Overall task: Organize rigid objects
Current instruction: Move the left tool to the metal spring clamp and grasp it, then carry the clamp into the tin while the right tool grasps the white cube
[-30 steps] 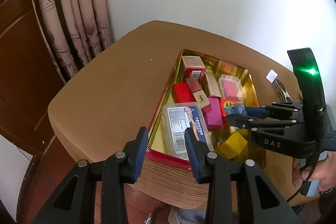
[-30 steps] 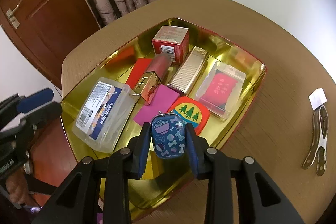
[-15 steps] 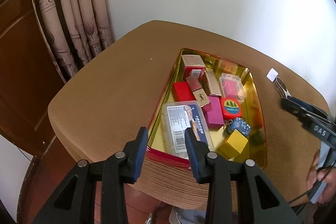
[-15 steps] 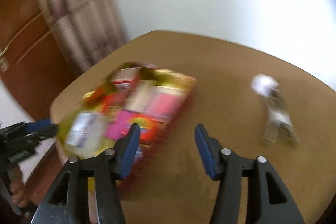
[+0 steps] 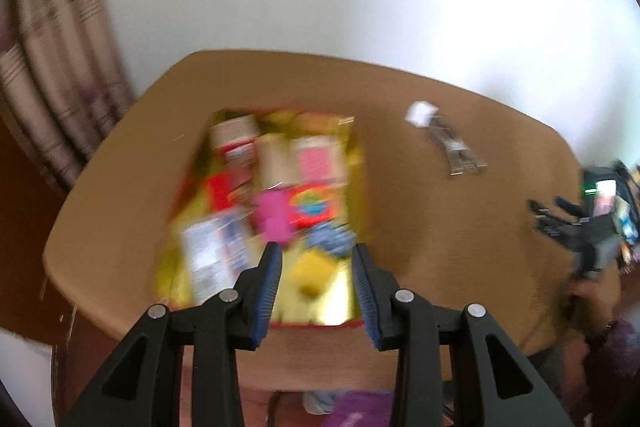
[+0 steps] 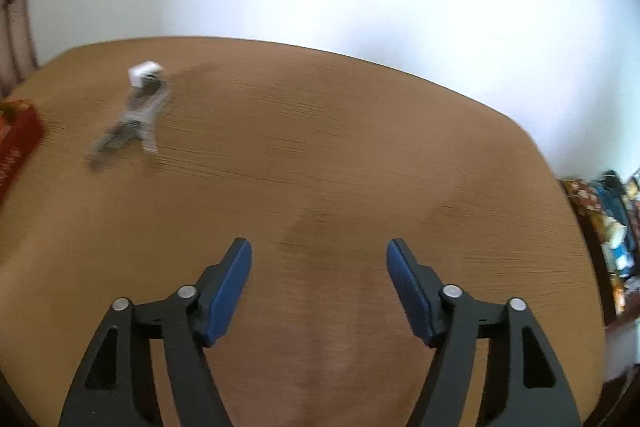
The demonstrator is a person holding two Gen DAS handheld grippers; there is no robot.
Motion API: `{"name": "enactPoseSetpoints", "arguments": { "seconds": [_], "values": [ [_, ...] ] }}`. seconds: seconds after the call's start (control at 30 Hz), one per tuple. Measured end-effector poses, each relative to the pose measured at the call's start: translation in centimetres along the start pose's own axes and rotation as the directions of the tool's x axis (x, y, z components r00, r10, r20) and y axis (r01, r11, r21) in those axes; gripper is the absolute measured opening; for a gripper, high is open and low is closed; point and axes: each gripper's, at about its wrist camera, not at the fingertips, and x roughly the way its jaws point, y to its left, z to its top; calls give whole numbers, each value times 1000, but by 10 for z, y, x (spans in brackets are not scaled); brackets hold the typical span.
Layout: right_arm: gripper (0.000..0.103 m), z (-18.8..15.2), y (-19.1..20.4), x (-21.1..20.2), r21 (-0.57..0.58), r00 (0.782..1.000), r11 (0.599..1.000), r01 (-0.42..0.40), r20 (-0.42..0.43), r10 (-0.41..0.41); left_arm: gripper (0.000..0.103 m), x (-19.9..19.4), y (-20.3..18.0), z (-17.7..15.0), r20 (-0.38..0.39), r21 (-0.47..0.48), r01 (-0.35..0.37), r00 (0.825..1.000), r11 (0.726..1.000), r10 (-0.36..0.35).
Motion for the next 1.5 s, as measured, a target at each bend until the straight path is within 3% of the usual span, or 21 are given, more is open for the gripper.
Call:
{"name": "enactPoseSetpoints", "arguments": {
  "seconds": [0.07,0.17,0.27,0.43,0.47,0.57,0.63,0.97,1.07,1.13,1.17,1.2,1.23,1.5],
  "values": [
    [72,-6,-10,8,21,1000,1000,10,-6,-10,46,9,-23,17,-30,33,58,998,998,-57],
    [77,-8,-23,5,75,998,995,-59,18,58,51,36,-60,51,-85,22,158,984,987,-155],
    [79,-12,-35,-2,107,994,989,-101,50,96,53,83,-99,85,-140,20,201,970,979,-197],
    [79,-16,-56,-3,192,980,962,-195,86,181,54,169,-146,126,-242,39,186,955,982,-172],
    [79,-17,-60,-3,206,975,954,-219,90,204,54,187,-150,132,-270,26,155,952,988,-142],
    [79,-20,-70,-6,239,962,932,-271,106,253,54,223,-150,141,-335,-58,150,929,987,-161],
    [79,-18,-73,-9,240,952,923,-302,120,280,54,239,-151,145,-352,-85,132,923,988,-154],
    [79,-22,-86,-16,234,935,906,-353,110,336,54,268,-182,156,-368,-80,95,922,992,-118],
    [79,-23,-88,-16,243,931,899,-365,108,348,54,285,-179,153,-397,-143,71,909,987,-123],
    [79,-23,-91,-15,252,932,898,-362,105,346,54,286,-176,152,-371,-171,73,919,983,-133],
    [79,-24,-92,-16,254,932,897,-362,105,347,52,287,-176,152,-374,-172,73,918,982,-134],
    [79,-23,-92,-15,255,931,896,-364,105,349,35,286,-177,152,-371,-158,59,921,986,-114],
    [79,-24,-93,-15,256,931,895,-364,103,350,34,284,-177,151,-369,-141,49,924,989,-99],
    [79,-18,-94,-2,301,930,880,-367,86,358,33,249,-162,128,-324,-160,151,925,975,-197]
  ]
}}
